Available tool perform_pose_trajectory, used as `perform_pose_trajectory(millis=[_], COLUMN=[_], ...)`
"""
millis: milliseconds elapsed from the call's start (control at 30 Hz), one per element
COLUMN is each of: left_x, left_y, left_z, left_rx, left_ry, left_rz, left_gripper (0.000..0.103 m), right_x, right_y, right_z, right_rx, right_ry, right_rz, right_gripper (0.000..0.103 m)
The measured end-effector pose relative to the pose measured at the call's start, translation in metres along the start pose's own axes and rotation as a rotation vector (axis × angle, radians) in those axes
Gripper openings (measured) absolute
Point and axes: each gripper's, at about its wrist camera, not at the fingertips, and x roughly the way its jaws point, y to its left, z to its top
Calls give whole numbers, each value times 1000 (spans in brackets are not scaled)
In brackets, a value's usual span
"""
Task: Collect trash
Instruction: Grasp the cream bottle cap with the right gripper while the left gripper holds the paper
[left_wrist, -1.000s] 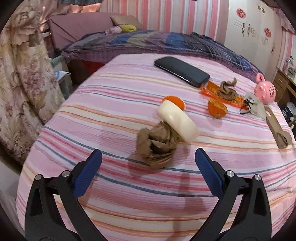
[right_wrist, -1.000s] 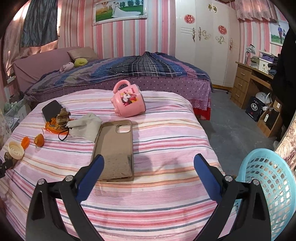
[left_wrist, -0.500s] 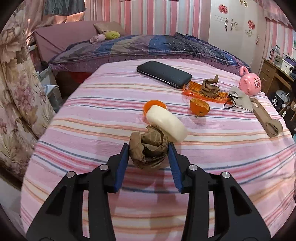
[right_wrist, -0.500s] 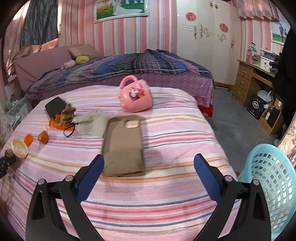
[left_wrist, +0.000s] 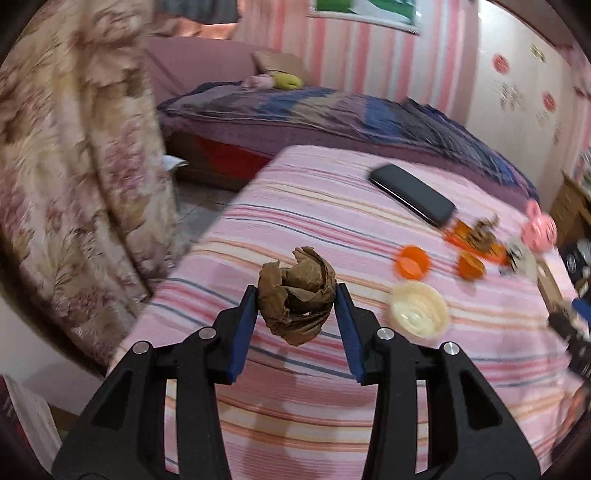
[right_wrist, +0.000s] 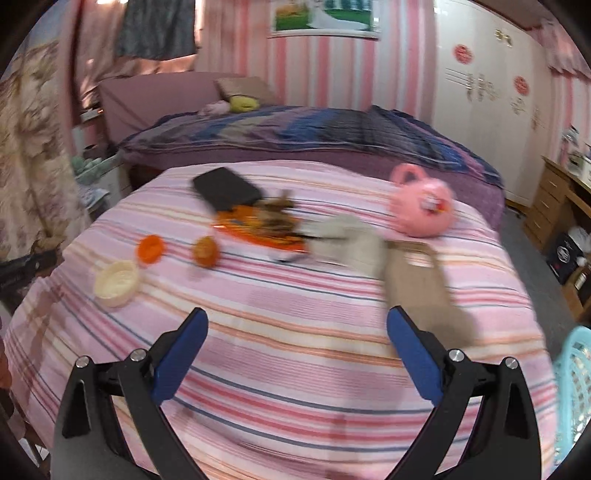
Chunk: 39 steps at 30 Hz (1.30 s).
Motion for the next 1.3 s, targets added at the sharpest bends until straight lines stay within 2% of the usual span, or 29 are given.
perform_pose_trajectory(millis=[100,233,333,467,633,667,767,800,900,1033,1133,1300], left_x=[-1,0,3,4,8,8,7,6,3,-4,-9,-21], left_y=[19,41,58,78,81,80,75,74,67,48,28,-20], left_z=[1,0,0,-1,-1,-1,0,1,4,6,7,9], left_rx=[-36,-43,-69,-127,-131,-127,-116,-111,-97,-64,-27,29], left_ry=[-7,4,18,28,35,38,35,34,25,6,-13,-49], left_rz=[23,65,85,98,111,113,116,117,113,93,89,22], left_gripper=[41,41,41,41,41,41,41,41,41,41,41,41], right_x=[10,25,33,50,69,72,80,82,78,60,44,17], right_y=[33,90,114,132,148,153,157,158,151,131,103,32], right_z=[3,9,12,16,17,17,15,14,14,15,14,7], right_rx=[-32,-135,-152,-151,-174,-189,-205,-205,-175,-149,-149,-81], right_ry=[2,3,18,66,128,140,180,190,173,115,86,65], right_rz=[46,91,129,174,199,206,222,235,266,250,210,125], right_gripper=[95,95,95,95,94,90,65,61,61,61,61,61])
